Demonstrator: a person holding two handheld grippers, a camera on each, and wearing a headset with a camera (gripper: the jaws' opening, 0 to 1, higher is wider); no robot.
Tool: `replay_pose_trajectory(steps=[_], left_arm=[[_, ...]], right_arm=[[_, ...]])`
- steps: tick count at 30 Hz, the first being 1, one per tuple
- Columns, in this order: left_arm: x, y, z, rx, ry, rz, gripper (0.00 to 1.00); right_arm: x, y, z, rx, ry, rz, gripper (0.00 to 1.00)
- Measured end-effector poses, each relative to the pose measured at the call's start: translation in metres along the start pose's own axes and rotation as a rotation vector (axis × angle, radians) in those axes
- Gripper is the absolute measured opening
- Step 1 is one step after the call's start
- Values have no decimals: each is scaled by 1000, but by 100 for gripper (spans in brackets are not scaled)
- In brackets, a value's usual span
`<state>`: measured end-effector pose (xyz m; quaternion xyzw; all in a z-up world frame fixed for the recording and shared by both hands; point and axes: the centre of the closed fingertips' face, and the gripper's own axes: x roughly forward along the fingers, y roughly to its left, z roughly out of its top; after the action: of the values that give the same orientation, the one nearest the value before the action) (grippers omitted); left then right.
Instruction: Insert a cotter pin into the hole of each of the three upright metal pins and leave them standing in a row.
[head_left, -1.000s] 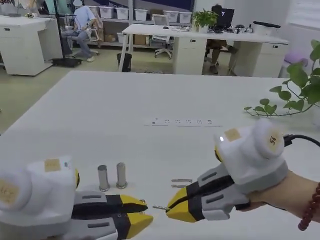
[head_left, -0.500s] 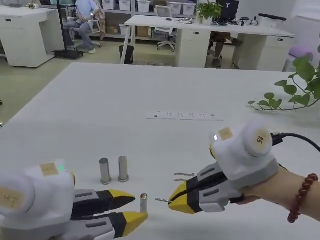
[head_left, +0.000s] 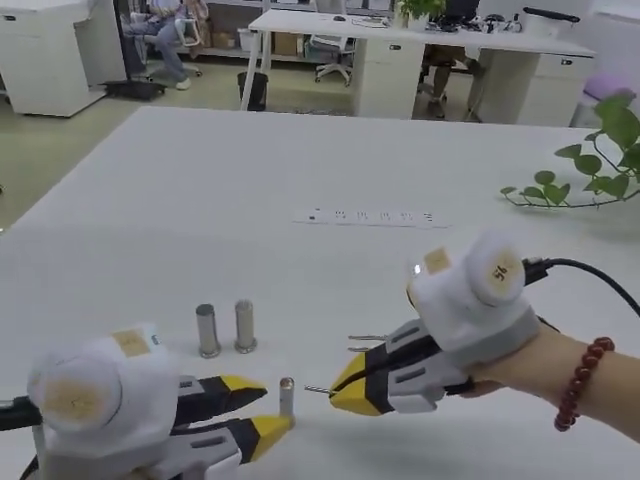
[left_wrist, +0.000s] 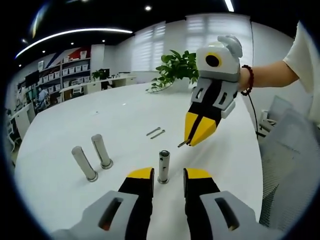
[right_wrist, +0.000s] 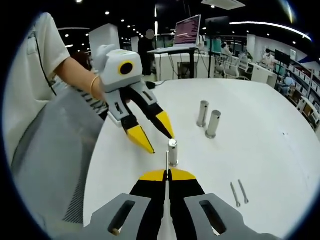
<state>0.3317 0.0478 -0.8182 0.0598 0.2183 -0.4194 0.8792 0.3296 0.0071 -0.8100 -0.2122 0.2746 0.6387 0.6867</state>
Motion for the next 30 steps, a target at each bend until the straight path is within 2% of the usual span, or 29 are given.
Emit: replay_pose_trajectory(steps=[20, 30], left_arm=[[23, 3, -7, 6, 25, -13, 13], [23, 6, -10, 5, 32, -5, 8]], right_arm=[[11, -7, -3, 8, 1, 16, 2], [14, -6, 1, 0, -5, 30, 2]])
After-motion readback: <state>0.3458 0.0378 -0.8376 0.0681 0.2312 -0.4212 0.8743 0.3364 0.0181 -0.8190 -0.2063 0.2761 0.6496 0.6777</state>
